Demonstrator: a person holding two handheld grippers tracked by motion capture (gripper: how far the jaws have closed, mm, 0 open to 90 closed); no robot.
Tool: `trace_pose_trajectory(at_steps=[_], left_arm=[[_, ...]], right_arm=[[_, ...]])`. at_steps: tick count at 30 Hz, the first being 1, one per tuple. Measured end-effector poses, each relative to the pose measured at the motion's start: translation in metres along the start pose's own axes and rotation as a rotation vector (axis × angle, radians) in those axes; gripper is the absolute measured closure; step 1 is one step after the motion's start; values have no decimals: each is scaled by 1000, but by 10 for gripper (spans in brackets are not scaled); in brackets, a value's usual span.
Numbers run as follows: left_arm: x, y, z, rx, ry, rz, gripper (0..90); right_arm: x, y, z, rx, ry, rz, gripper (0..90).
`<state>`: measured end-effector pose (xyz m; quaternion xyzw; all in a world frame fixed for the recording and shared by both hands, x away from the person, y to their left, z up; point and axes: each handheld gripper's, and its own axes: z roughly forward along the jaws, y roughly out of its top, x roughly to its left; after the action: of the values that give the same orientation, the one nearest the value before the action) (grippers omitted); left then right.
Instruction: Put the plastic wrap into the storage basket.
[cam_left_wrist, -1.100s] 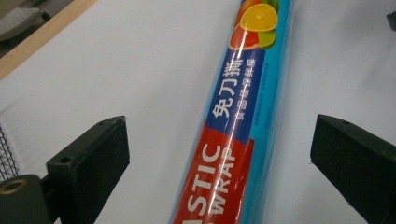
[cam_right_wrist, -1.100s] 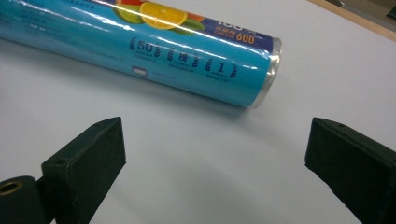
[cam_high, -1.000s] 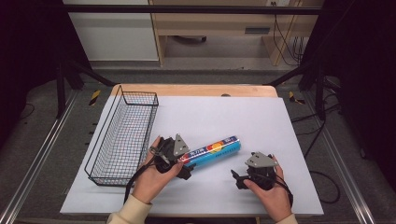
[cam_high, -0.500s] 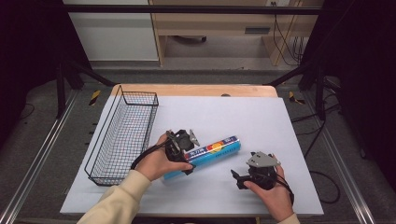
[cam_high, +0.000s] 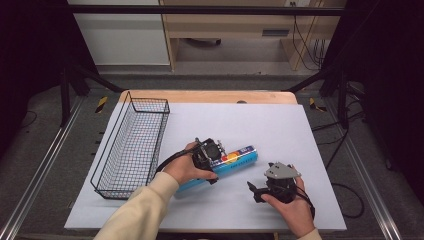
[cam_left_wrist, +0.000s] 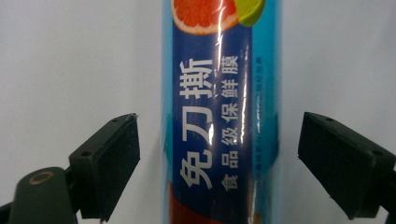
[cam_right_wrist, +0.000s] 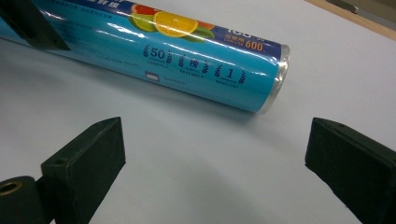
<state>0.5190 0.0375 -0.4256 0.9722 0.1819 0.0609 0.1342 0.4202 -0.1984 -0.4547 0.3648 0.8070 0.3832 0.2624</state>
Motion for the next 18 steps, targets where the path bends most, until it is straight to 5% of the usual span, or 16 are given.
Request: trace_pose_trajectory(at_steps=[9, 18], left_arm=[[5, -1, 16, 11, -50, -15, 219], [5, -2, 18, 5, -49, -22, 310]], right_arm=[[0, 0, 0, 4, 2, 0, 54], [0, 0, 1, 7, 3, -1, 55]])
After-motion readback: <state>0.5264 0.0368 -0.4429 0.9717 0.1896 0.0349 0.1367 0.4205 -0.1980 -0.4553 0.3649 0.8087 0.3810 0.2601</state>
